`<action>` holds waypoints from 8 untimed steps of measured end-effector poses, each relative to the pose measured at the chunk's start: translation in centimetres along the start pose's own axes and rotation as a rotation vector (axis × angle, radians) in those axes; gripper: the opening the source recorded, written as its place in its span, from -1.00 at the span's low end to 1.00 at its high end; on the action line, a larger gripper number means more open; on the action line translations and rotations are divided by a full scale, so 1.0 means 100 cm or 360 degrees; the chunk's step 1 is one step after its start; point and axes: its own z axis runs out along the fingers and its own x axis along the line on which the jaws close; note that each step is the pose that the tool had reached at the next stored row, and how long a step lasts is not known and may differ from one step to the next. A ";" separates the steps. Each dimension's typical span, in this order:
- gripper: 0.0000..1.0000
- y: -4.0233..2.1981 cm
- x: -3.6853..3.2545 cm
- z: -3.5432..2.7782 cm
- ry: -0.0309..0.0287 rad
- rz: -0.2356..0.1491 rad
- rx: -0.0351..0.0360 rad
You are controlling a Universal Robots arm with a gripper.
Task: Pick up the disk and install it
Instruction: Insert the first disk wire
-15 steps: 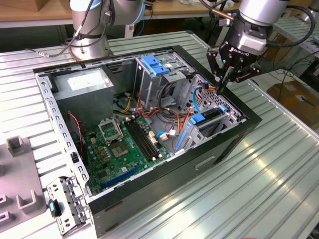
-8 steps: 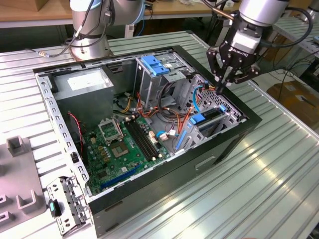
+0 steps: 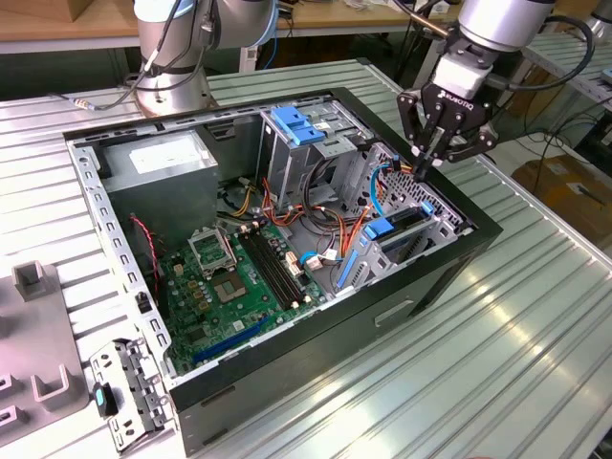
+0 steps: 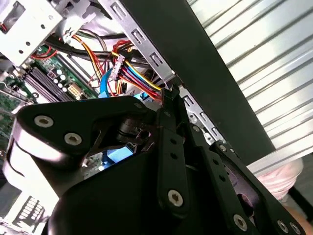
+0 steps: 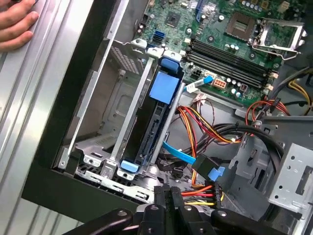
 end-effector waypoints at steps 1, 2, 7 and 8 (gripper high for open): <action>-0.67 0.0000 0.0000 0.0001 -0.00001 0.0026 -0.0001; -0.67 0.0000 0.0000 0.0002 -0.00002 0.0054 -0.0002; -0.67 0.0000 0.0000 0.0003 -0.00003 0.0107 -0.0004; -0.67 0.0000 0.0000 0.0003 -0.00003 0.0108 -0.0004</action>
